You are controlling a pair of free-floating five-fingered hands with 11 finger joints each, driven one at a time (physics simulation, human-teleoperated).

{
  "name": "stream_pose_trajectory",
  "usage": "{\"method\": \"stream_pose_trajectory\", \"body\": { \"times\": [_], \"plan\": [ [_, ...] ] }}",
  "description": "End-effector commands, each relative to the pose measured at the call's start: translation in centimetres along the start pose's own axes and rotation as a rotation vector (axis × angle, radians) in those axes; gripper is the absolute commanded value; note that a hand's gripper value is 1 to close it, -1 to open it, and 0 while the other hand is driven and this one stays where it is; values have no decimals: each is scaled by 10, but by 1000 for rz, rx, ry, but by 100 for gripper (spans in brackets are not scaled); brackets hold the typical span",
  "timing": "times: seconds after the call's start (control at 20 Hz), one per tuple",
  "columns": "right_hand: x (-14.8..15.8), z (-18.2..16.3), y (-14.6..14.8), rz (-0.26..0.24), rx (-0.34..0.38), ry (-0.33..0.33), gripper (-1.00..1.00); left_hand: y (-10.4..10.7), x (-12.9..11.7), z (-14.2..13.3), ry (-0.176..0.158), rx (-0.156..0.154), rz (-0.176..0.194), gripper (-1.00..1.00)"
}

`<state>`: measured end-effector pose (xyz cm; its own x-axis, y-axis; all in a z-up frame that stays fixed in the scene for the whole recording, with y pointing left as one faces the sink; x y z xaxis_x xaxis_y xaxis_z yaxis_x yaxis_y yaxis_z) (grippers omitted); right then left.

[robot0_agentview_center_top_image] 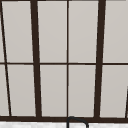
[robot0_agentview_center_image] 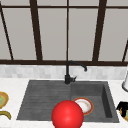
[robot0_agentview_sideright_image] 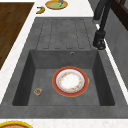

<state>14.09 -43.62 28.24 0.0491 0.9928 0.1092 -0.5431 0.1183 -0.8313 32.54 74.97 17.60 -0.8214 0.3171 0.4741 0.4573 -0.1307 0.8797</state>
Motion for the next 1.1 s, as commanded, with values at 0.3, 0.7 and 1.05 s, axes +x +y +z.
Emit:
{"method": "stream_pose_trajectory", "body": {
  "times": [0.3, 0.7, 1.05],
  "plan": [
    [0, 0, 0, 0, 0, 0, 0, 0, -14, -12, -3, 6, 13, -100],
    [0, 0, 0, 0, 0, 0, 0, -4, -76, 7, -13, 26, 70, -100],
    [0, 0, 0, 0, 0, 0, 0, -15, -100, 41, -77, 15, 31, -100]
  ]
}}
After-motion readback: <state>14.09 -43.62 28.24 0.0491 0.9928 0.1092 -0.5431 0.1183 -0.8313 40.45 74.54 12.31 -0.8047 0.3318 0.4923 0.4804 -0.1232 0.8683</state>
